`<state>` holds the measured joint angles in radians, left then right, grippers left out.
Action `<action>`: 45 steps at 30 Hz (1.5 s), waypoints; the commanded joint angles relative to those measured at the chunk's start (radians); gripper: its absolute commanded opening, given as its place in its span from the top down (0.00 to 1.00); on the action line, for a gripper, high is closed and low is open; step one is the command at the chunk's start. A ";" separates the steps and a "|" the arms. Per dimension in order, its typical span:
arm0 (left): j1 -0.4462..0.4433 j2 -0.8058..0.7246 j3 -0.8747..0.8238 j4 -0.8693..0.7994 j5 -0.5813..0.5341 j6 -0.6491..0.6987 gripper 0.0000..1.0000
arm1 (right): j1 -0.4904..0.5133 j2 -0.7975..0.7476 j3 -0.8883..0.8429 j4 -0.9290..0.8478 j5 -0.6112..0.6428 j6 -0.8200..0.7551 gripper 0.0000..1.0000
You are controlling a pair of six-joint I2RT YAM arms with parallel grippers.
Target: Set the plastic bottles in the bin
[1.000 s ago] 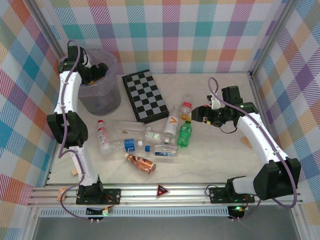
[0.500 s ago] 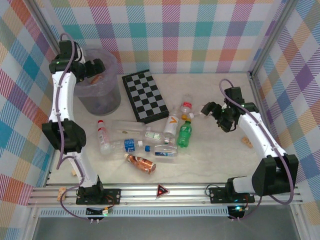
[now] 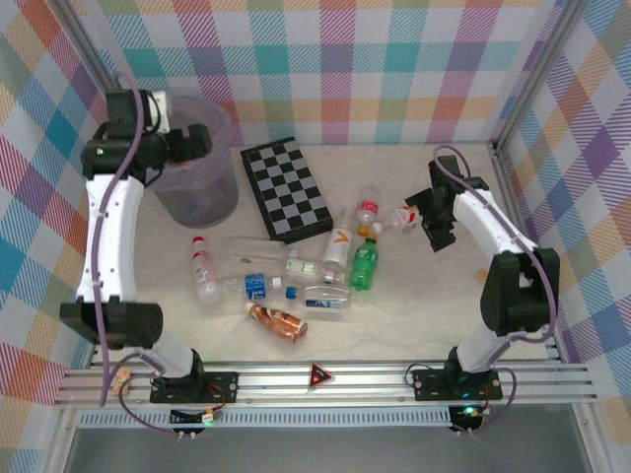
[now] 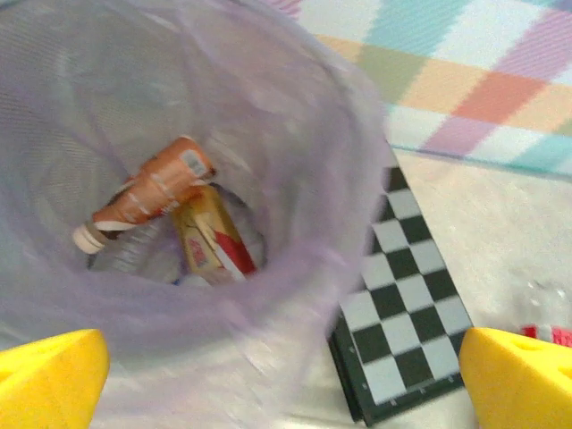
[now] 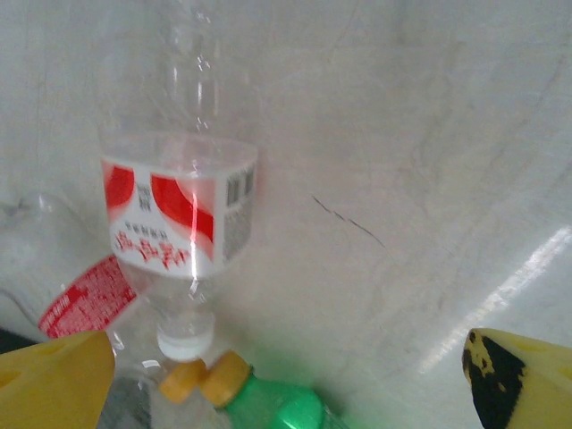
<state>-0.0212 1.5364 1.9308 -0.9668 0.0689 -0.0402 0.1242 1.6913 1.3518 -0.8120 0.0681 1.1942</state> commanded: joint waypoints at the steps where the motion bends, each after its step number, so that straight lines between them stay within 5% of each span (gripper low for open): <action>1: -0.093 -0.111 -0.104 0.008 -0.036 0.021 0.00 | -0.026 0.094 0.090 -0.045 0.026 0.058 0.00; 11: -0.368 -0.411 -0.609 0.188 -0.077 -0.261 0.00 | -0.081 0.319 0.283 -0.045 -0.018 0.058 0.00; 17: -0.485 -0.436 -0.718 0.290 -0.087 -0.358 0.00 | -0.086 0.439 0.403 -0.070 -0.017 0.044 0.00; 30: -0.517 -0.411 -0.743 0.349 -0.081 -0.381 0.00 | -0.124 0.501 0.438 -0.088 -0.005 0.022 0.19; 40: -0.522 -0.397 -0.742 0.359 -0.080 -0.383 0.00 | -0.174 0.402 0.371 -0.060 -0.015 -0.028 0.46; 45: -0.521 -0.389 -0.730 0.368 -0.055 -0.392 0.00 | -0.203 0.321 0.344 -0.072 -0.016 -0.090 0.47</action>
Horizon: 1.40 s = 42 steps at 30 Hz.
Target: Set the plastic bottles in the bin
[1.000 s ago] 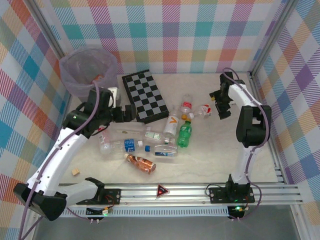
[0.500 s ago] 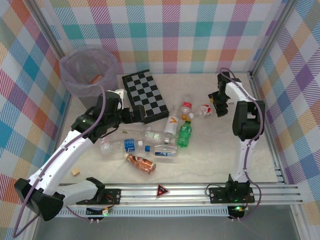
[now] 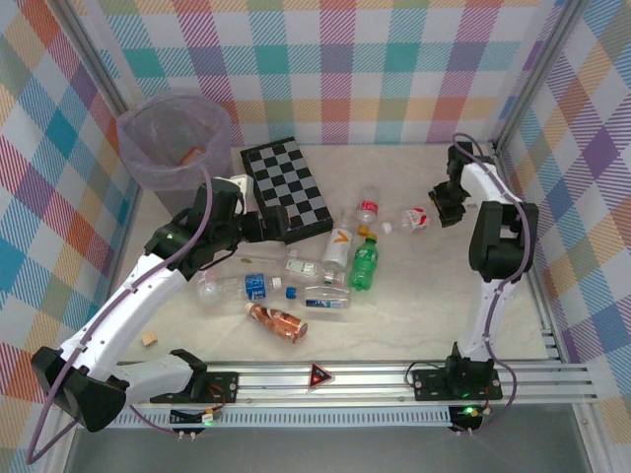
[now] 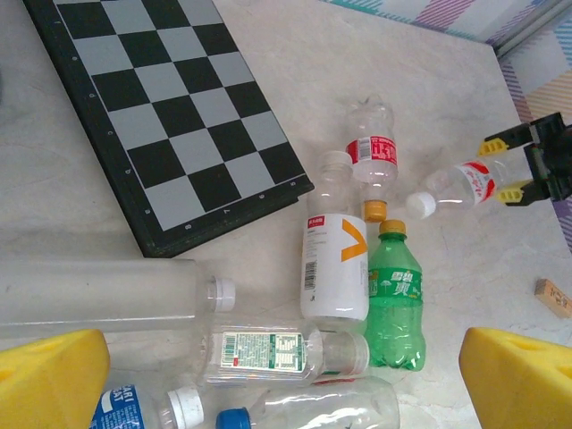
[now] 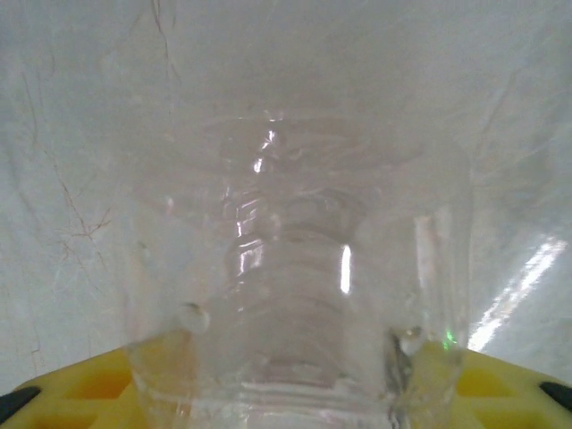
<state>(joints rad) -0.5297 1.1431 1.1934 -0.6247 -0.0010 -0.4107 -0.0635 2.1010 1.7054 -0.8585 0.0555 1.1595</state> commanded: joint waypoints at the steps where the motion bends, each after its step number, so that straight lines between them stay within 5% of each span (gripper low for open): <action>1: -0.013 0.008 0.010 0.031 0.031 -0.026 0.00 | -0.019 -0.108 -0.012 -0.028 -0.005 -0.074 0.47; 12: -0.024 0.153 0.027 0.394 0.433 -0.199 0.00 | 0.039 -0.392 -0.110 0.082 -0.238 -0.613 0.50; 19: -0.113 0.305 0.113 0.509 0.508 -0.247 0.00 | 0.109 -0.504 -0.182 0.120 -0.462 -0.678 0.51; 25: -0.213 0.433 0.189 0.562 0.470 -0.251 0.00 | 0.202 -0.494 -0.168 0.097 -0.521 -0.610 0.50; 42: -0.257 0.588 0.268 0.509 0.415 -0.258 0.02 | 0.281 -0.453 -0.153 0.175 -0.609 -0.557 0.48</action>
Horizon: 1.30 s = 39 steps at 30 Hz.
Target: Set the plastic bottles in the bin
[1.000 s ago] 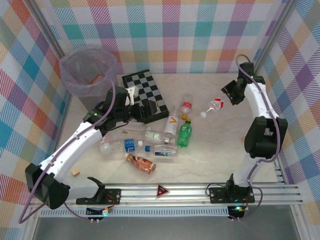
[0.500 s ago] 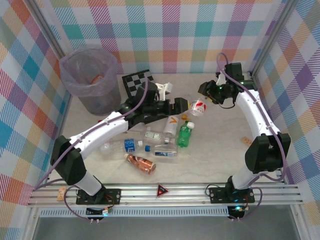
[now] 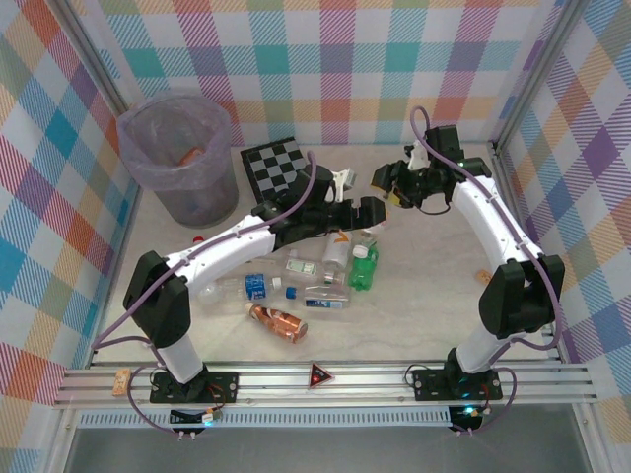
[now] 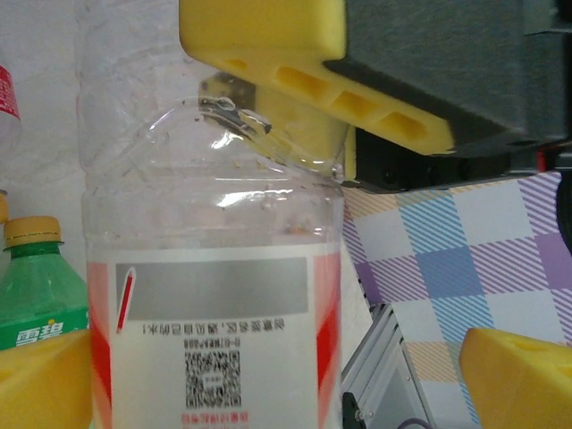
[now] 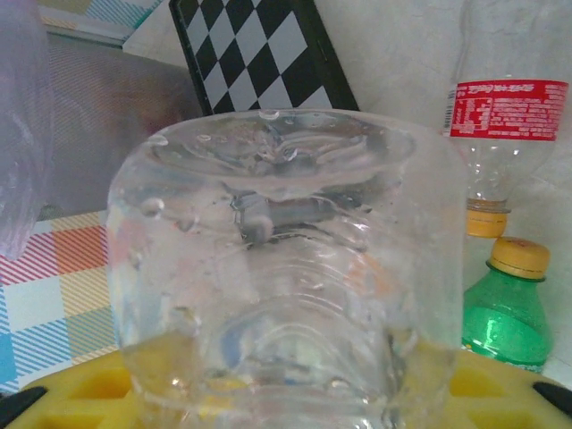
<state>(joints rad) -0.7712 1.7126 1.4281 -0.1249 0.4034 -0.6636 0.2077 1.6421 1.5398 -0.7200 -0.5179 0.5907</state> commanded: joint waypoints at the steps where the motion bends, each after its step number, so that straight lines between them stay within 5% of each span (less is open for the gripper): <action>1: -0.014 0.024 0.036 0.006 0.008 -0.005 0.04 | 0.011 0.007 0.014 0.041 -0.039 0.012 0.48; 13: -0.015 0.054 0.069 -0.012 0.002 -0.005 0.43 | 0.013 0.022 0.024 0.039 -0.044 0.003 0.40; 18: -0.014 0.052 0.068 -0.020 -0.005 -0.002 0.44 | 0.011 0.015 0.032 0.023 -0.025 -0.001 0.22; 21: -0.014 0.051 0.060 -0.024 -0.011 0.000 0.43 | -0.001 0.003 0.046 -0.015 0.020 0.000 0.00; 39: 0.050 0.033 0.142 -0.211 -0.058 0.104 0.43 | -0.198 -0.344 -0.129 0.051 0.117 0.031 0.01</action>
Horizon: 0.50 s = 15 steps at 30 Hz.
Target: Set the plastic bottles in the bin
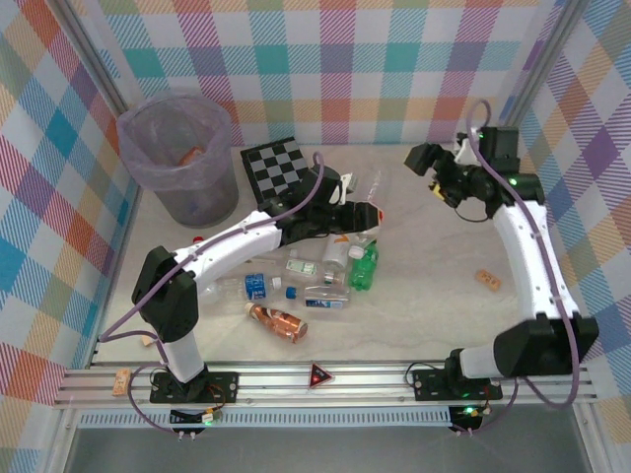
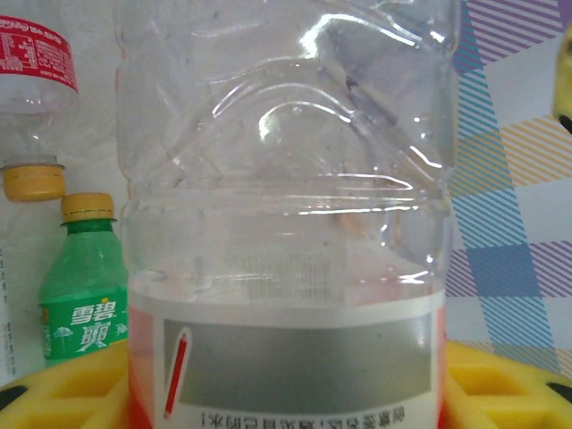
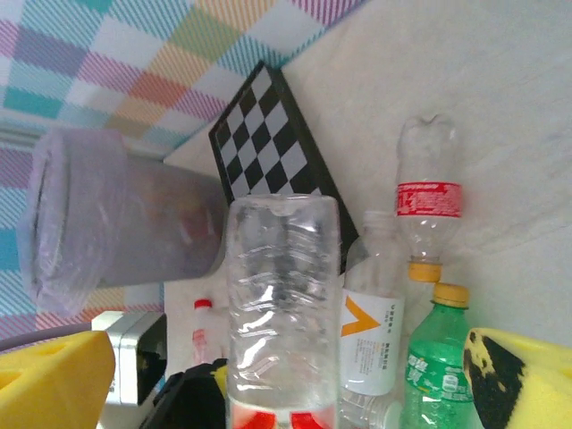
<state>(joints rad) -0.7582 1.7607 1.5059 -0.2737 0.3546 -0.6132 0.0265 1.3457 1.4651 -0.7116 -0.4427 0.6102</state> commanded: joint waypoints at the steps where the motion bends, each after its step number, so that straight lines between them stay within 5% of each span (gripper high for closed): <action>1: 0.054 -0.020 0.078 -0.078 -0.009 0.067 0.44 | -0.020 -0.071 -0.074 0.052 0.053 0.003 0.01; 15: 0.354 -0.003 0.595 -0.519 -0.093 0.380 0.44 | -0.022 -0.160 -0.206 0.023 0.075 -0.070 0.00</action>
<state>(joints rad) -0.4564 1.7607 2.0243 -0.6651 0.2890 -0.3283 0.0048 1.2049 1.2816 -0.6846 -0.3664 0.5629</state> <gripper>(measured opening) 0.561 0.994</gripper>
